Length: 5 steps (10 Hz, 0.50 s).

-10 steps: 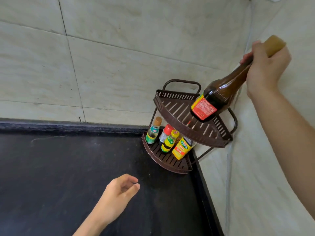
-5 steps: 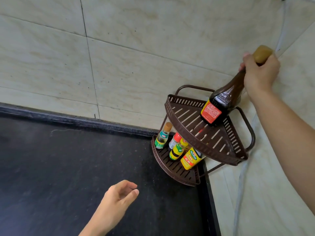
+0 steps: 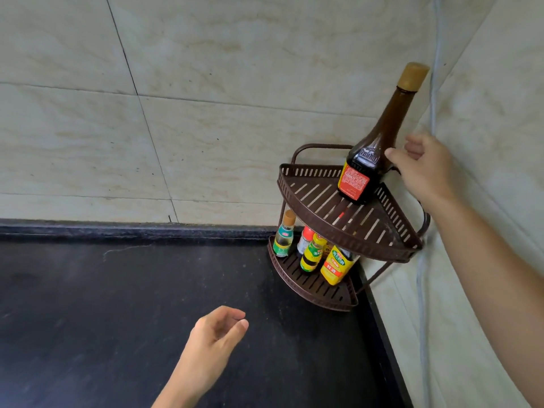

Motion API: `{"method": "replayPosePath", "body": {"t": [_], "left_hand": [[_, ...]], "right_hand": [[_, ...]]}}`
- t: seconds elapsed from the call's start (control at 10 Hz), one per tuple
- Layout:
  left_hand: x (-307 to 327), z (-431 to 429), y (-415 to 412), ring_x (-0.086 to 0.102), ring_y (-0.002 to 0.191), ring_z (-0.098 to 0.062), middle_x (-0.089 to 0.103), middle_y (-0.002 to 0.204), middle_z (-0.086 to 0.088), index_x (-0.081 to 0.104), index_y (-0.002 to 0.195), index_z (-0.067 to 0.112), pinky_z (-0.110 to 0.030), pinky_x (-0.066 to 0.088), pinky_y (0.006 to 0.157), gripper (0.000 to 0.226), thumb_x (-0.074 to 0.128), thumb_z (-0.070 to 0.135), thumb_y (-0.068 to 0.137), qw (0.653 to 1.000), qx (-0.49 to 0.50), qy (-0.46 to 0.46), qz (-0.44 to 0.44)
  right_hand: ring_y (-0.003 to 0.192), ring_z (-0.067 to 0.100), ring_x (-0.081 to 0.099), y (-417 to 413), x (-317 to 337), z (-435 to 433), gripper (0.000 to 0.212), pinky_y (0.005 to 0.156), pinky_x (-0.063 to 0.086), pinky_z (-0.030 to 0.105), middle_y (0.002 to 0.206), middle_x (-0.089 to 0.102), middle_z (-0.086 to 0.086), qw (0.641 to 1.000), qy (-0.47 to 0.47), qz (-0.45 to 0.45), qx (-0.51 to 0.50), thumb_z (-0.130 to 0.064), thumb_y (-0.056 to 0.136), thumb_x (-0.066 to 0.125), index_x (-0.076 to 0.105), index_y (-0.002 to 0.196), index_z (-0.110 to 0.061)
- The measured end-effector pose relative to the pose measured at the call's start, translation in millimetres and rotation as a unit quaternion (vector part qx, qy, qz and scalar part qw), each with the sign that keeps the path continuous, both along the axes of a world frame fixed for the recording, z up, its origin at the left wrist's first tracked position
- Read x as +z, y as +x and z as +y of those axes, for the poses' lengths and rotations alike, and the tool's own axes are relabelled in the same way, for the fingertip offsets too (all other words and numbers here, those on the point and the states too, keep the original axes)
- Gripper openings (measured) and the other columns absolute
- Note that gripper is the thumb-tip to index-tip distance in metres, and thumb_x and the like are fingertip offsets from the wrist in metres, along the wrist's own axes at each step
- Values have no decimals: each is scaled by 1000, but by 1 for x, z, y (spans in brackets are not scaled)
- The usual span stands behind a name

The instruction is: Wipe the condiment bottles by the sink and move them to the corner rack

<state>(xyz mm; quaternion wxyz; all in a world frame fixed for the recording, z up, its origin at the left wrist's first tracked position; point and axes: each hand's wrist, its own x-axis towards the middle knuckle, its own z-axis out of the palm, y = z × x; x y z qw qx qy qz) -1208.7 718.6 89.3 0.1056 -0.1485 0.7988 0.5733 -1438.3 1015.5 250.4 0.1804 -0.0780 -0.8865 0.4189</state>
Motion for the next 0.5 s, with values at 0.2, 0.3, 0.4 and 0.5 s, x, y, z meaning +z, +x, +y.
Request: {"method": "replayPosePath", "body": {"t": [0.2, 0.3, 0.4, 0.5], "left_hand": [[5, -8, 12, 67, 70, -5, 74, 81, 0, 69, 89, 26, -25, 52, 71, 6, 65, 22, 89, 1000, -11, 1, 11], [-1, -13, 19, 68, 70, -10, 74, 79, -4, 70, 88, 24, -29, 52, 71, 6, 66, 20, 88, 1000, -15, 5, 0], [-11, -19, 31, 68, 68, -12, 75, 77, -6, 70, 87, 22, -31, 52, 71, 7, 66, 17, 88, 999, -24, -13, -19], [-23, -21, 49, 67, 65, -17, 74, 73, -7, 71, 78, 28, -32, 52, 70, 7, 69, 23, 81, 999, -21, -10, -41]], "right_hand": [[82, 15, 73, 104, -18, 5, 10, 64, 50, 27, 93, 75, 5, 987, -146, -38, 52, -20, 91, 63, 68, 99, -22], [82, 16, 74, 147, -32, 9, 13, 67, 51, 31, 91, 76, 4, 979, -177, -77, 61, -19, 92, 62, 70, 102, -19], [82, 17, 73, 182, -49, 14, 14, 67, 51, 33, 89, 76, 5, 973, -197, -107, 50, -17, 92, 60, 70, 102, -18], [80, 14, 73, 218, -70, 11, 14, 67, 52, 34, 89, 77, 2, 962, -217, -161, 36, -15, 93, 59, 70, 101, -18]]}}
